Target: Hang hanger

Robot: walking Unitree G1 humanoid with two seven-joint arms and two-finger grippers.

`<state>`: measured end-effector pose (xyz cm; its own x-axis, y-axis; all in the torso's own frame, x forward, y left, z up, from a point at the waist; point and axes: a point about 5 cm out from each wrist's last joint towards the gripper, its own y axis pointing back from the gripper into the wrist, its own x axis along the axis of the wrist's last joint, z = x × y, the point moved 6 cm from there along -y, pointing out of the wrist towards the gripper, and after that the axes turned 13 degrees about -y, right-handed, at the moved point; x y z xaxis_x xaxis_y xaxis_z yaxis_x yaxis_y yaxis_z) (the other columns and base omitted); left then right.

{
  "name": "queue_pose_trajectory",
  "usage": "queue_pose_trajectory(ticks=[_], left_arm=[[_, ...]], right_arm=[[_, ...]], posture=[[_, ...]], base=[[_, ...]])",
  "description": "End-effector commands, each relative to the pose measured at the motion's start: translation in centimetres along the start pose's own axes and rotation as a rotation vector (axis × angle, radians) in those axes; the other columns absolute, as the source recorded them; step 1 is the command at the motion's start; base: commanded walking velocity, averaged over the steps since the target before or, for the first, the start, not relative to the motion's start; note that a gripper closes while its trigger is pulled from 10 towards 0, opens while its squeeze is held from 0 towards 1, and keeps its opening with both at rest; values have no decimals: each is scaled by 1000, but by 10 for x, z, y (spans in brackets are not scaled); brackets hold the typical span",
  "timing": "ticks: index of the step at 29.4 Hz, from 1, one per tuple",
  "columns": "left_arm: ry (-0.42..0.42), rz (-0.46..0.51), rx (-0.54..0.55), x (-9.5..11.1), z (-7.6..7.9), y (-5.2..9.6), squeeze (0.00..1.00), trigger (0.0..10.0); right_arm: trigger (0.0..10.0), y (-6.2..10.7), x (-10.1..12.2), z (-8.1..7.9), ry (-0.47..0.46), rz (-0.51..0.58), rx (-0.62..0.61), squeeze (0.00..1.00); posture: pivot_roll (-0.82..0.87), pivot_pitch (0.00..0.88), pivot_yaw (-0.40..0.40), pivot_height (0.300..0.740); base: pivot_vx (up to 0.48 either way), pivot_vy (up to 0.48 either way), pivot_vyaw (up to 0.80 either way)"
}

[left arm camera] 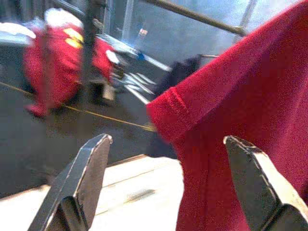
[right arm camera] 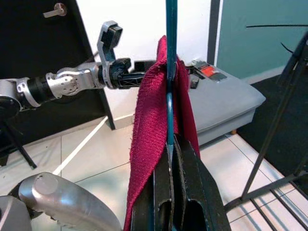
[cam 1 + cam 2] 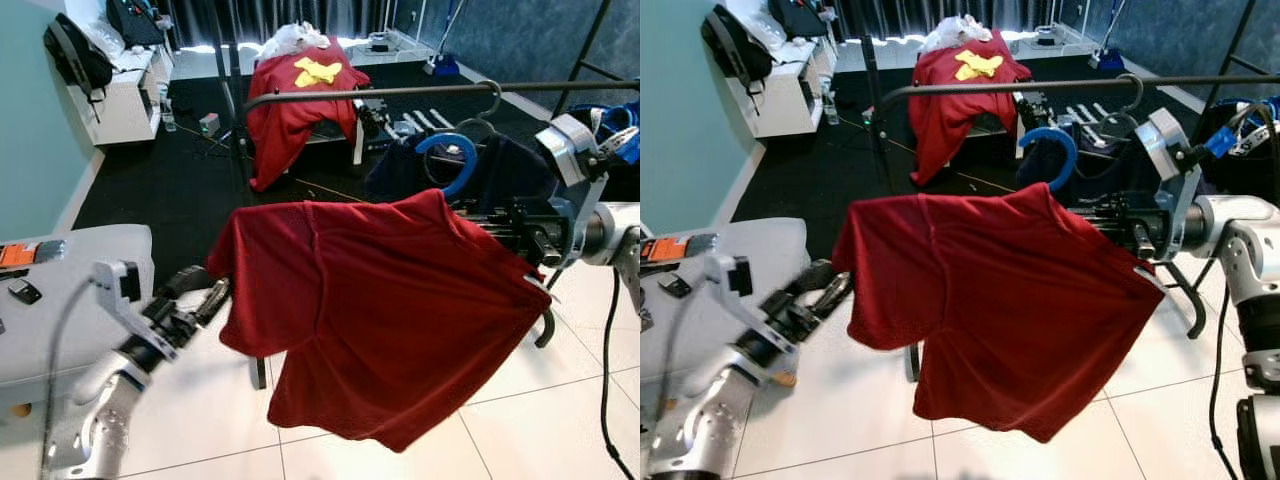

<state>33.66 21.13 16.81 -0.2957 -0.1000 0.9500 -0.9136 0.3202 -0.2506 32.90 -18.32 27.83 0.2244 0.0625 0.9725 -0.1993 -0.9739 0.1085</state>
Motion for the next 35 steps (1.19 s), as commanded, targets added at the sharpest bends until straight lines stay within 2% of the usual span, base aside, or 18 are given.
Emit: queue_pose_trajectory(ticks=[1, 2, 4, 6, 7, 9, 12, 14, 15, 16, 17, 19, 29, 30, 32, 33, 34, 35], left_arm=[[-303, -8, -12, 10, -4, -5, 1000, 10000], [-445, 6, -41, 18, 0, -9, 1000, 10000], [-496, 36, -59, 25, 6, -13, 1000, 10000], [-496, 36, -59, 25, 6, -13, 1000, 10000], [-543, 71, -78, 33, 14, -17, 1000, 10000], [-556, 103, -82, 40, 22, -21, 1000, 10000], [-556, 103, -82, 40, 22, -21, 1000, 10000], [-606, 217, -123, 56, 53, -30, 1000, 10000], [-606, 217, -123, 56, 53, -30, 1000, 10000], [-636, 269, -135, 62, 66, -33, 1000, 10000], [-636, 269, -135, 62, 66, -33, 1000, 10000], [-691, 351, -140, 68, 85, -35, 1000, 10000], [-790, 383, -168, 65, 100, -38, 1000, 10000], [-814, 389, -147, 67, 99, -38, 859, 10000], [-830, 397, -130, 68, 98, -39, 831, 10000], [-847, 403, -119, 69, 98, -39, 659, 10000], [-847, 403, -119, 69, 98, -39, 659, 10000], [-859, 405, -132, 68, 100, -39, 439, 10000]], right_arm=[[10000, -2, 9, 0, 38, 17, 0, 0], [10000, -3, 9, 1, 36, 19, 0, 0], [10000, -4, 8, 2, 35, 20, -4, 0], [10000, -4, 8, 2, 35, 20, -4, 0], [10000, -5, 8, 3, 35, 21, -10, 0], [10000, -5, 8, 4, 34, 22, -14, 0], [10000, -5, 8, 4, 34, 22, -14, 0], [10000, -9, 8, 4, 28, 28, -8, 0], [10000, -9, 8, 4, 28, 28, -8, 0], [10000, -11, 8, 4, 26, 30, -3, 0], [10000, -11, 8, 4, 26, 30, -3, 0], [10000, -12, 8, 4, 23, 31, 4, 0], [10000, -13, 7, 4, 18, 31, 12, 0], [10000, -14, 6, 3, 16, 30, 16, 0], [10000, -14, 6, 3, 14, 29, 20, 0], [10000, -15, 5, 3, 11, 27, 24, 0], [10000, -15, 5, 3, 11, 27, 24, 0], [10000, -15, 4, 2, 9, 23, 26, 0]], posture=[[35, 58, -14, 740], [35, 58, -14, 740], [32, 58, -12, 740], [32, 58, -12, 740], [30, 59, -12, 740], [29, 59, -14, 740], [29, 59, -14, 740], [27, 61, -17, 740], [27, 61, -17, 740], [26, 61, -17, 740], [26, 61, -17, 740], [25, 62, -18, 740], [24, 64, -17, 740], [24, 64, -16, 740], [24, 64, -16, 740], [25, 64, -17, 740], [25, 64, -17, 740], [26, 63, -17, 740]], base=[[0, 0, 0], [0, 0, 0], [0, 0, 0], [0, 0, 0], [0, 0, 0], [0, 0, 0], [0, 0, 0], [0, 0, 0], [0, 0, 0], [0, 0, 0], [0, 0, 0], [0, 0, 0], [0, 0, 0], [0, 0, 0], [0, 0, 0], [0, 0, 0], [0, 0, 0], [0, 0, 0]])
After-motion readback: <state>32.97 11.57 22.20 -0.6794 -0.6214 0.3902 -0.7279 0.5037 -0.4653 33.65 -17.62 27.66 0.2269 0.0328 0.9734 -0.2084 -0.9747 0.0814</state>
